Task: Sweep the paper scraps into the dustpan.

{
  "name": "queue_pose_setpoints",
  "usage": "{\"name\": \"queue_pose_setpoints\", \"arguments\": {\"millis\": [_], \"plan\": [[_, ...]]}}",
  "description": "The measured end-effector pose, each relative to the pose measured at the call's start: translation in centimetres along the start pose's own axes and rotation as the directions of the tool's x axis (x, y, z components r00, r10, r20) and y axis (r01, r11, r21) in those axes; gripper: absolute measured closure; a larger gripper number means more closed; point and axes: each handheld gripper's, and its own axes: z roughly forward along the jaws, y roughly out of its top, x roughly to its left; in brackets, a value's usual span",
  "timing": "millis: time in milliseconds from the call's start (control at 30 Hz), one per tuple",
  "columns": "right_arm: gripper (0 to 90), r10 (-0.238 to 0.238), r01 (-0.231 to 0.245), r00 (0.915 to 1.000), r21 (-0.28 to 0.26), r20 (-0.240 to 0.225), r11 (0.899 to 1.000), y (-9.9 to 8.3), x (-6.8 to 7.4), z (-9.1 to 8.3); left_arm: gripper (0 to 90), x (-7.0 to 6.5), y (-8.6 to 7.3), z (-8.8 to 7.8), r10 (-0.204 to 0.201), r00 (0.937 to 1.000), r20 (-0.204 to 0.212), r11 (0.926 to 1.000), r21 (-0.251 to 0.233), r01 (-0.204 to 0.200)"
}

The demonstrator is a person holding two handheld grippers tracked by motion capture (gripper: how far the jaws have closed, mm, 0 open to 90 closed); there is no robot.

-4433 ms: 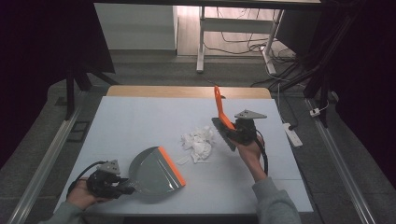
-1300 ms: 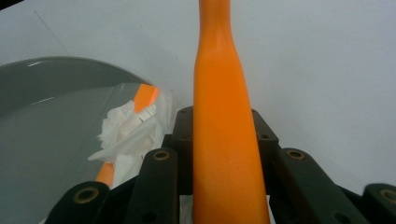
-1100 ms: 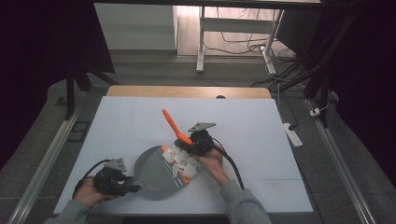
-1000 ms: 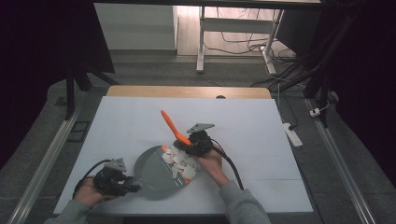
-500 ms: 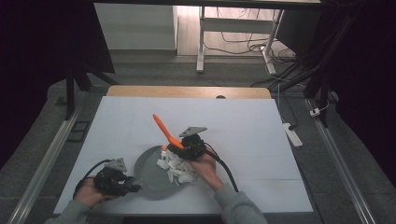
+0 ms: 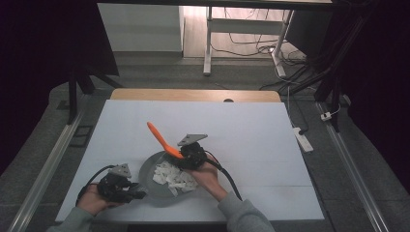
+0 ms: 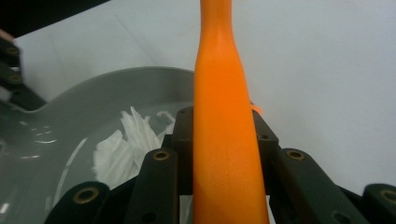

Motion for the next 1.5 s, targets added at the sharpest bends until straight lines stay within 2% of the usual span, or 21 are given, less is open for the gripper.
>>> {"name": "queue_pose_setpoints", "arguments": {"millis": [67,133,233,400,600,700,833,933,1233,1500], "plan": [[70.4,-0.018,0.017,0.9998,-0.017,-0.011,1.0,0.3,0.2,-0.4,61.4,0.0,0.0,0.0,-0.001,1.0,0.0,1.0,-0.001,0.001],[70.4,-0.021,0.021,0.9998,-0.041,0.003,0.999,0.6,0.0,-1.1,61.4,0.0,-0.1,0.0,-0.002,1.0,-0.002,1.0,-0.002,0.002],[70.4,0.003,0.0,0.9986,-0.067,0.054,0.998,0.9,-0.8,-2.5,61.4,0.1,-0.1,0.0,-0.003,1.0,0.0,1.0,-0.003,0.003],[70.4,0.038,-0.03,0.9952,-0.089,0.091,0.996,0.6,-2.4,-4.5,61.4,0.1,-0.1,0.0,-0.004,1.0,0.0,1.0,-0.004,0.004],[70.4,0.066,-0.053,0.9894,-0.099,0.13,0.994,0.0,-3.5,-6.1,61.4,0.1,-0.2,0.0,-0.006,1.0,-0.001,1.0,-0.005,0.006],[70.4,0.078,-0.062,0.984,-0.104,0.16,0.993,-0.3,-4.3,-6.9,61.4,0.0,-0.2,0.0,-0.005,1.0,-0.001,1.0,-0.005,0.005],[70.4,0.125,-0.1,0.9696,-0.124,0.211,0.987,-0.7,-6.2,-7.8,61.4,0.0,-0.2,0.0,-0.005,1.0,-0.002,1.0,-0.006,0.005],[70.4,0.126,-0.1,0.9591,-0.112,0.254,0.989,-1.0,-7.3,-8.0,61.4,0.0,-0.2,0.0,-0.005,1.0,-0.002,1.0,-0.005,0.005],[70.5,0.17,-0.156,0.9376,-0.071,0.303,0.985,-2.2,-9.4,-7.5,61.4,0.0,-0.2,0.0,-0.005,1.0,-0.001,1.0,-0.006,0.005],[70.4,0.167,-0.163,0.9324,-0.04,0.321,0.986,-2.7,-9.8,-7.1,61.4,0.0,-0.1,0.0,-0.003,1.0,-0.003,1.0,-0.005,0.003]]}}
